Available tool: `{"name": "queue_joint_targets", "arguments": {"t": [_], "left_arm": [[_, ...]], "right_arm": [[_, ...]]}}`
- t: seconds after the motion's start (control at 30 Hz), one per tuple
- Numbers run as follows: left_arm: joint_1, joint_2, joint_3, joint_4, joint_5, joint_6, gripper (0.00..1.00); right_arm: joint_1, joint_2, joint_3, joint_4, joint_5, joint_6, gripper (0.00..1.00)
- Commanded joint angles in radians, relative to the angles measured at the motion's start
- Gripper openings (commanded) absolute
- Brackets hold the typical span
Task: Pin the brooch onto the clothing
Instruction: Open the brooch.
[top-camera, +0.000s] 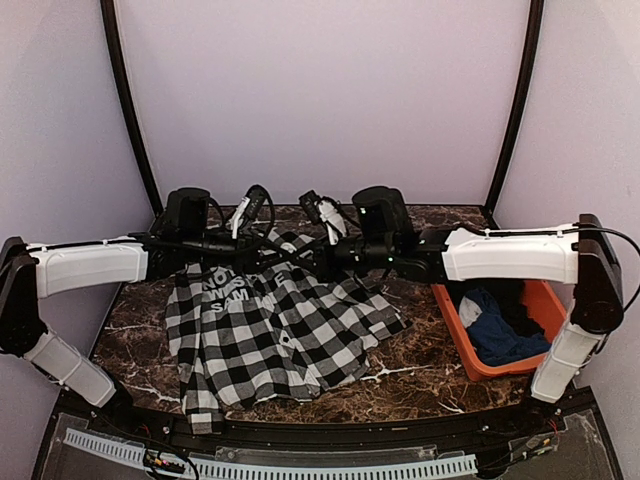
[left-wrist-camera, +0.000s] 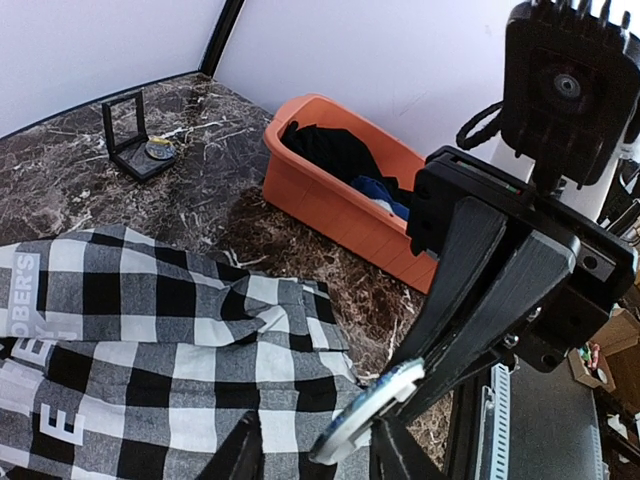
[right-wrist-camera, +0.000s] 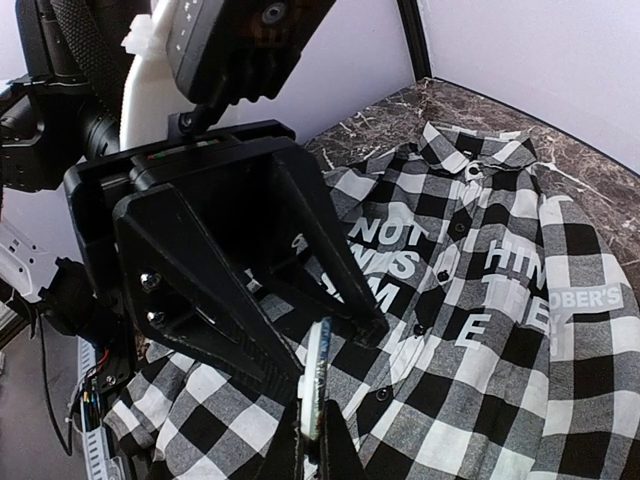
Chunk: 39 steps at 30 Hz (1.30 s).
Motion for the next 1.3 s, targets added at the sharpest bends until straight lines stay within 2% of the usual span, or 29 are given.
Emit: {"name": "queue_joint_targets", "arguments": {"t": [0.0,0.13,0.33,0.5,0.63,0.8,1.03,1.27], "left_arm": [[-0.106,-0.047,0.016,0.095,0.256,-0.026,0.42],[-0.069,-0.072,-0.021,0.222,0.297,-0.111,0.56],[0.000,-0.069,-0.097,0.642,0.387,-0.371,0.79],[0.008,-0.039,-0.121,0.827,0.429,-0.527,0.87],[0.012,-0.003,-0.127,0.960,0.439,-0.628,0.88],[0.036,0.054,-0.107,0.932,0.420,-0.663,0.86],[0.049,0.107,-0.106,0.914,0.377,-0.685,0.75],[0.050,0.147,-0.112,0.946,0.343,-0.733,0.59]], "right_arm": [[0.011,-0.009,0.003,0.244,-0.043,0.006,0.00],[0.003,-0.051,-0.054,0.237,-0.015,-0.009,0.00],[-0.020,-0.103,-0.112,0.223,0.029,0.000,0.00],[-0.040,-0.114,-0.126,0.207,0.058,0.022,0.00],[-0.048,-0.119,-0.141,0.229,0.051,0.030,0.00],[-0.046,-0.132,-0.167,0.272,0.026,0.013,0.00],[-0.030,-0.142,-0.186,0.297,0.059,-0.062,0.00],[0.035,-0.103,-0.170,0.327,0.188,-0.193,0.00]]}}
